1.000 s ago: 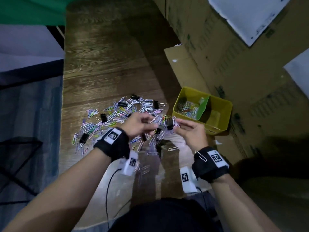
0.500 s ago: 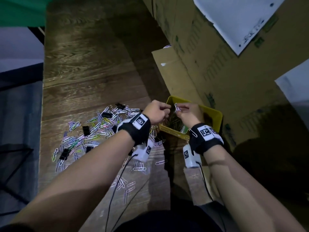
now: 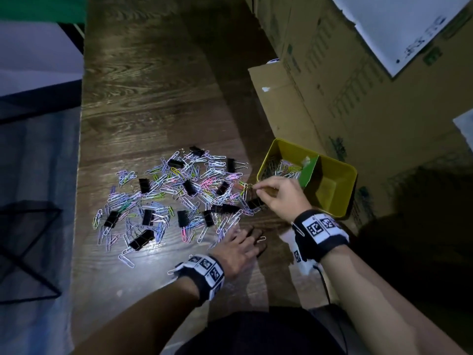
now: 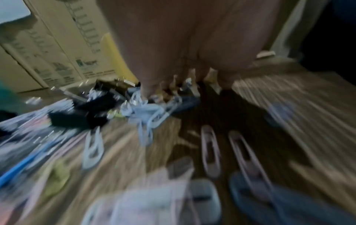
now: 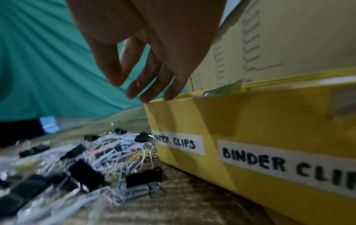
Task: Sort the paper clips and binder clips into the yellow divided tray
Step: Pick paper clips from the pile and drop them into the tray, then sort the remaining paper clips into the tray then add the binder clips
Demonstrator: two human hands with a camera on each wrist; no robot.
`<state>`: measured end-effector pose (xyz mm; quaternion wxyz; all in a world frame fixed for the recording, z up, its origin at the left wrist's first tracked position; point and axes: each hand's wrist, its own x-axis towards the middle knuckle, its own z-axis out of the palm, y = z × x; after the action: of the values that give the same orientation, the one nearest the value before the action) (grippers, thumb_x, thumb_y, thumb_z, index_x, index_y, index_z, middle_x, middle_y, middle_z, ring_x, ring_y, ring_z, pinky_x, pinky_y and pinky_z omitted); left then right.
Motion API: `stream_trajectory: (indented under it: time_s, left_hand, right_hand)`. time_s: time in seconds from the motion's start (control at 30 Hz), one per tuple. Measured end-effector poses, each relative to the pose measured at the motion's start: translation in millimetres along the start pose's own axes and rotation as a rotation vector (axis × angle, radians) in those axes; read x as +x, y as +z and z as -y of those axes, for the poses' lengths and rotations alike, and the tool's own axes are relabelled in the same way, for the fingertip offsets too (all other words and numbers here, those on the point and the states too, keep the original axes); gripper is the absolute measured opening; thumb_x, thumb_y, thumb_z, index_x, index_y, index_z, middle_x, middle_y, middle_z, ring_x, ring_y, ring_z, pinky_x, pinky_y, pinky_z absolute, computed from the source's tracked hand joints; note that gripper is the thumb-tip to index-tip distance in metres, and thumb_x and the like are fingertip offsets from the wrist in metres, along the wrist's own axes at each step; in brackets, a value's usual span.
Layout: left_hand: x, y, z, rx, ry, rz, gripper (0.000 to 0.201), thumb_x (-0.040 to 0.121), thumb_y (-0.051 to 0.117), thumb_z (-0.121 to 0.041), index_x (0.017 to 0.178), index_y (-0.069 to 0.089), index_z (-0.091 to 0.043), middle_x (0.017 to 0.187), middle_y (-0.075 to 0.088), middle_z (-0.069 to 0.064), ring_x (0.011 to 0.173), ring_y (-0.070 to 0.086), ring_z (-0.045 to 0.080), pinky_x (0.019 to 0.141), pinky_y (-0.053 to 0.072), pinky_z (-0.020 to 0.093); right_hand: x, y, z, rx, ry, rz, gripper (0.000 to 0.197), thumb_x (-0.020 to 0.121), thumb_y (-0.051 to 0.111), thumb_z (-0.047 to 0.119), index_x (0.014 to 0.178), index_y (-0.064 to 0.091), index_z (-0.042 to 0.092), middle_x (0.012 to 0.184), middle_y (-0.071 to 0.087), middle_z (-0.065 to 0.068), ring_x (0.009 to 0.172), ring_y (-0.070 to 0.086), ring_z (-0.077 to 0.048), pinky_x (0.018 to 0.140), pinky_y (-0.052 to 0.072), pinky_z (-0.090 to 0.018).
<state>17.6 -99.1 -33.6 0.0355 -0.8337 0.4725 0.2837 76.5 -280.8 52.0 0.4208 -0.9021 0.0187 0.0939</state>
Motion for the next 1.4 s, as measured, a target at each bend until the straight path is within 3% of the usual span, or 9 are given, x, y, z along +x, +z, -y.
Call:
stream_trajectory:
  time_s: [0.17,0.27,0.43,0.53,0.73,0.87,1.0,1.17,1.4]
  left_hand:
    - [-51.9,32.7,18.3,0.033,0.029,-0.003,0.056,0.094,0.030,-0.037,0.146,0.015,-0.023,0.155,0.012,0.007,0.143,0.009,0.027,0.114,0.009,0.054]
    - [-85.9,46.5,29.2,0.087,0.069,-0.031,0.057,0.080,0.043,-0.039,0.135,0.039,-0.026,0.142,0.044,0.002,0.131,0.041,0.019,0.108,0.034,0.048]
    - [-129.0,54.2,44.1,-0.098,-0.206,-0.167,0.071,0.078,0.054,-0.053,0.140,0.028,-0.032,0.150,0.029,0.003,0.134,0.036,0.021,0.108,0.030,0.052]
    - [-138.1,59.1,41.7,-0.284,-0.492,-0.161,0.084,0.073,0.044,-0.074,0.142,0.018,-0.033,0.152,0.023,0.006,0.135,0.028,0.026,0.108,0.030,0.052]
    - [-117.1,61.3,15.3,-0.318,-0.626,-0.211,0.090,0.069,0.049,-0.073,0.142,0.020,-0.029,0.150,0.022,0.009,0.136,0.021,0.034,0.111,0.026,0.048]
    - [-130.9,67.8,17.1,-0.369,-0.698,-0.245,0.096,0.062,0.058,-0.070,0.140,0.019,-0.029,0.137,0.034,0.007,0.120,0.038,0.025,0.095,0.044,0.042]
    - [-121.5,67.2,8.9,-0.451,-0.751,-0.278,0.079,0.074,0.058,-0.057,0.137,0.027,-0.021,0.127,0.039,0.010,0.111,0.040,0.026,0.094,0.045,0.040]
    - [-99.7,54.0,3.4,-0.500,-0.651,-0.274,0.059,0.077,0.058,-0.021,0.132,0.037,-0.018,0.126,0.039,0.008,0.115,0.040,0.027,0.094,0.043,0.038]
    - [-98.8,49.6,12.2,-0.511,-0.627,-0.260,0.069,0.077,0.069,-0.019,0.136,0.033,-0.018,0.133,0.033,0.011,0.113,0.047,0.029,0.095,0.046,0.038]
  right_hand:
    - [-12.2,23.1,-9.4,-0.222,-0.256,-0.097,0.013,0.081,0.069,0.011,0.091,0.074,0.017,0.105,0.068,-0.002,0.111,0.056,-0.016,0.115,0.014,-0.044]
    - [-21.3,43.2,-0.9,-0.214,-0.309,0.055,0.013,0.084,0.066,0.014,0.094,0.073,0.019,0.101,0.069,0.001,0.100,0.058,-0.010,0.109,0.033,-0.045]
    - [-43.8,84.4,7.5,-0.466,-0.006,0.696,0.024,0.086,0.063,0.027,0.110,0.063,0.020,0.103,0.066,-0.003,0.090,0.064,-0.019,0.082,0.055,-0.039]
    - [-61.2,105.0,5.2,-0.526,0.034,0.671,0.033,0.089,0.059,0.035,0.117,0.055,0.016,0.117,0.059,-0.006,0.101,0.059,-0.022,0.084,0.051,-0.034]
    - [-73.4,137.6,21.2,-0.333,-0.053,0.696,0.027,0.084,0.065,0.033,0.106,0.057,0.021,0.110,0.062,-0.005,0.101,0.058,-0.022,0.089,0.049,-0.034]
    - [-75.0,133.4,19.4,-0.480,0.056,0.527,0.086,0.072,0.073,0.050,0.139,0.028,0.021,0.145,0.036,-0.010,0.131,0.038,-0.028,0.107,0.033,-0.043]
    - [-89.3,143.7,20.6,-0.669,0.051,0.556,0.122,0.064,0.075,0.057,0.148,0.000,0.010,0.147,0.021,-0.016,0.135,0.025,-0.033,0.110,0.029,-0.045]
    - [-89.7,167.0,27.7,-0.678,-0.125,0.548,0.102,0.071,0.077,0.035,0.145,0.015,0.002,0.141,0.026,-0.016,0.128,0.032,-0.034,0.108,0.033,-0.040]
    - [-84.3,160.3,26.5,-0.488,-0.083,0.539,0.061,0.084,0.066,0.015,0.138,0.039,0.007,0.145,0.034,-0.012,0.127,0.042,-0.030,0.104,0.038,-0.036]
